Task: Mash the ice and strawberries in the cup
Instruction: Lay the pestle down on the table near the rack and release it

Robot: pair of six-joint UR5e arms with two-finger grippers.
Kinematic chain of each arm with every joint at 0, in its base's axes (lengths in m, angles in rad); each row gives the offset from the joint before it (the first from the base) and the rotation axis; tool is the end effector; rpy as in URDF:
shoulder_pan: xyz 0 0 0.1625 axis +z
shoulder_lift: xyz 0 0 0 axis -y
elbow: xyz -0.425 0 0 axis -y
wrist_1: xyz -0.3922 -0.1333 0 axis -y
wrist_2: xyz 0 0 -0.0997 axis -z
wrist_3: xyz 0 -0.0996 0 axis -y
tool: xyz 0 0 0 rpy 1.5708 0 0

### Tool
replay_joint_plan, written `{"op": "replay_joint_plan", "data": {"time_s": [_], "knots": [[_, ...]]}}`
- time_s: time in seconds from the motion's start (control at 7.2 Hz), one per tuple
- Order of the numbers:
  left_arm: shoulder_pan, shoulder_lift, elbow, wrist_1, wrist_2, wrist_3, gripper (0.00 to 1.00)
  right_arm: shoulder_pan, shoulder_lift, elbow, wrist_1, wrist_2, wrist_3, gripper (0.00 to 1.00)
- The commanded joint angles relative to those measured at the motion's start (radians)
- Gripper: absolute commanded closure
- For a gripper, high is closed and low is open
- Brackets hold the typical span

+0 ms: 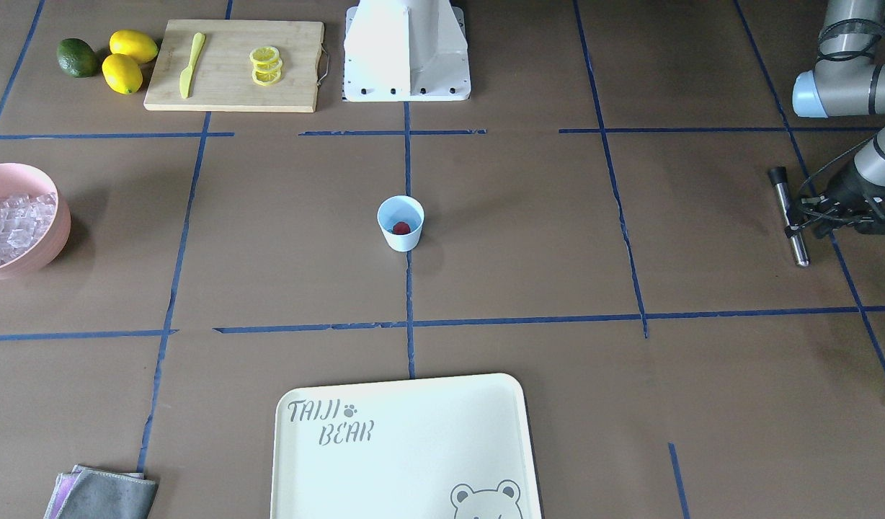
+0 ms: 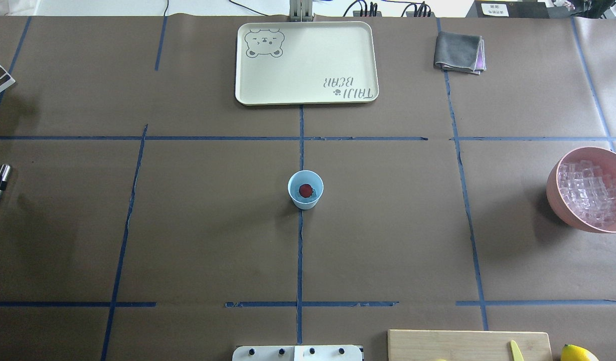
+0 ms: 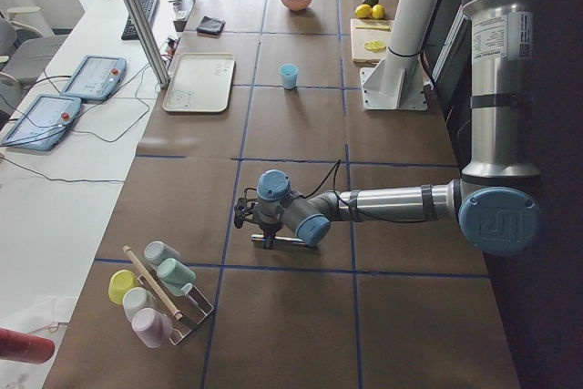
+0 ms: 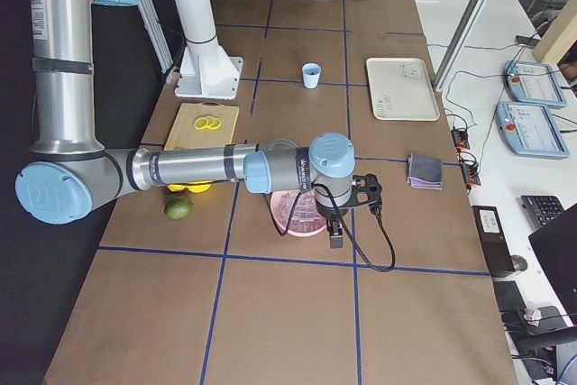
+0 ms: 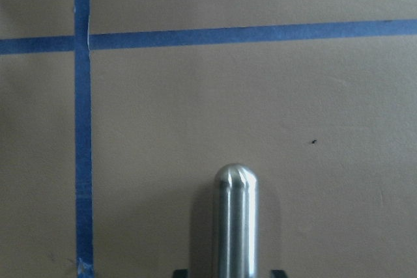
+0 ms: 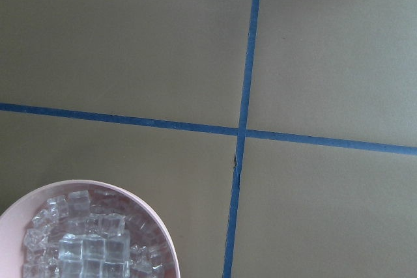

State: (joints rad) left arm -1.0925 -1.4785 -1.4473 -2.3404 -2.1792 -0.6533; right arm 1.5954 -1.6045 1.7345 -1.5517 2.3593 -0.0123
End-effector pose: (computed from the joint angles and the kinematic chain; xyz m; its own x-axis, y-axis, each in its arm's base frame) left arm 0.1493 -0.4539 0.6867 0.7065 0.0529 -0.7057 0.0478 0.9914 0.1222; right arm 0.0745 -0.4819 0.5910 0.7075 -0.1001 0.6996 -0.0156 0.9874 0.1572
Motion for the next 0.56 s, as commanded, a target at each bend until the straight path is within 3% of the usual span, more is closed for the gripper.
{"op": "replay_joint_plan", "data": {"time_s": [0.0,0.28,0.42], "knots": [[-0.001,0.012,-0.001,-0.036,-0.001,-0.002,0.00,0.000,0.000,0.000,0.001,0.000,0.000,0.00],[-0.010,0.004,-0.013,-0.028,-0.016,0.001,0.00,0.000,0.000,0.000,-0.001,0.000,0.000,0.00],[-0.023,0.004,-0.016,-0.011,-0.066,0.068,0.00,0.000,0.000,0.000,0.001,0.000,0.000,0.00]]}}
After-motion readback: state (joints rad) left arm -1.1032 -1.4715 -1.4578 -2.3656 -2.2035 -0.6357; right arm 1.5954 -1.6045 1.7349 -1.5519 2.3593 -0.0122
